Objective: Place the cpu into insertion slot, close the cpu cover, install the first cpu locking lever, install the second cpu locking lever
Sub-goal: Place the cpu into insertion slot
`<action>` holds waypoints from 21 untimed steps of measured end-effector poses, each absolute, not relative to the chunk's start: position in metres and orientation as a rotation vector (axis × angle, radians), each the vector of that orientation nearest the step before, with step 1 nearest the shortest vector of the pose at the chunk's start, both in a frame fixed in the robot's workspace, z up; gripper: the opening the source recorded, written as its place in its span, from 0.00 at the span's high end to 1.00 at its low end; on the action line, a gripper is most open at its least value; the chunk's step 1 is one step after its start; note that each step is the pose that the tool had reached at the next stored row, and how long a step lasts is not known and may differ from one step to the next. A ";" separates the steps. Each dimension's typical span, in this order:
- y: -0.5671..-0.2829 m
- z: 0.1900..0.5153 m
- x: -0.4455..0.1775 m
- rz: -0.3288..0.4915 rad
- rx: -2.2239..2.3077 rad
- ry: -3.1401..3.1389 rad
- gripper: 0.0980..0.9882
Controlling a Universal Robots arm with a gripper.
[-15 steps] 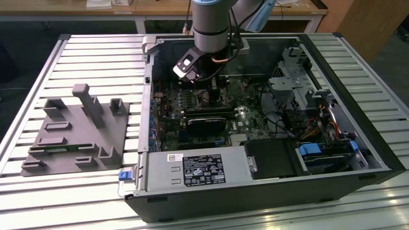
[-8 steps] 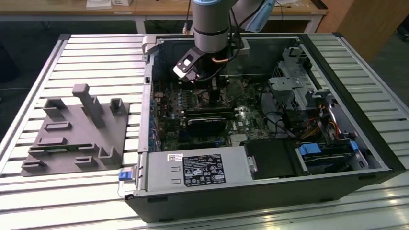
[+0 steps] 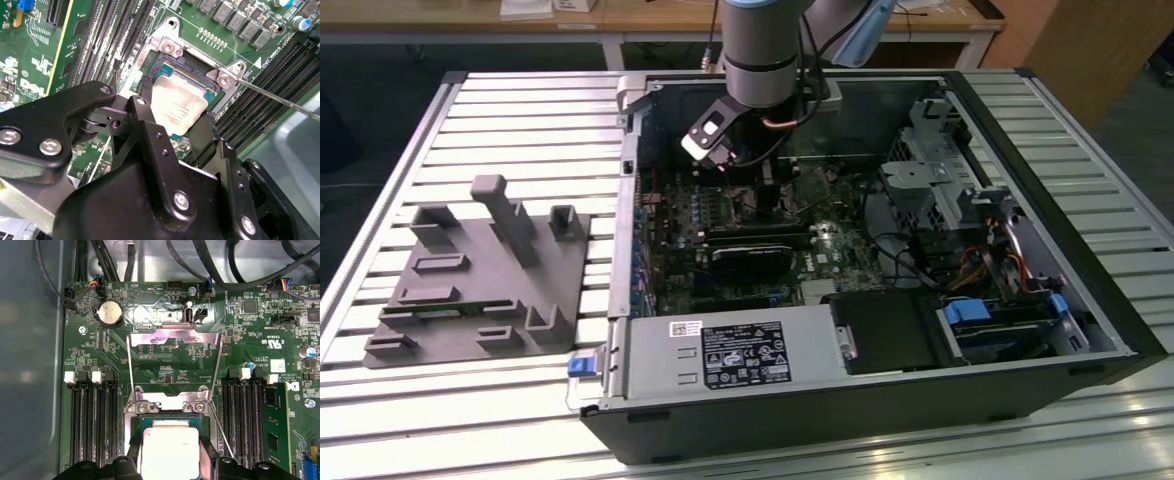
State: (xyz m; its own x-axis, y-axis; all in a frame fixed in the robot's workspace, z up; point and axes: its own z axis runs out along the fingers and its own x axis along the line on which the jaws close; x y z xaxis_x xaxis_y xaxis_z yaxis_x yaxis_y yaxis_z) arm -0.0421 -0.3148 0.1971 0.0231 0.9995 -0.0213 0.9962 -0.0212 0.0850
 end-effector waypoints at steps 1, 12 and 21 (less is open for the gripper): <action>-0.315 0.197 -0.043 0.069 2.190 2.143 0.50; -0.316 0.194 -0.045 0.075 2.184 2.145 0.50; -0.316 0.192 -0.045 0.077 2.166 2.165 0.50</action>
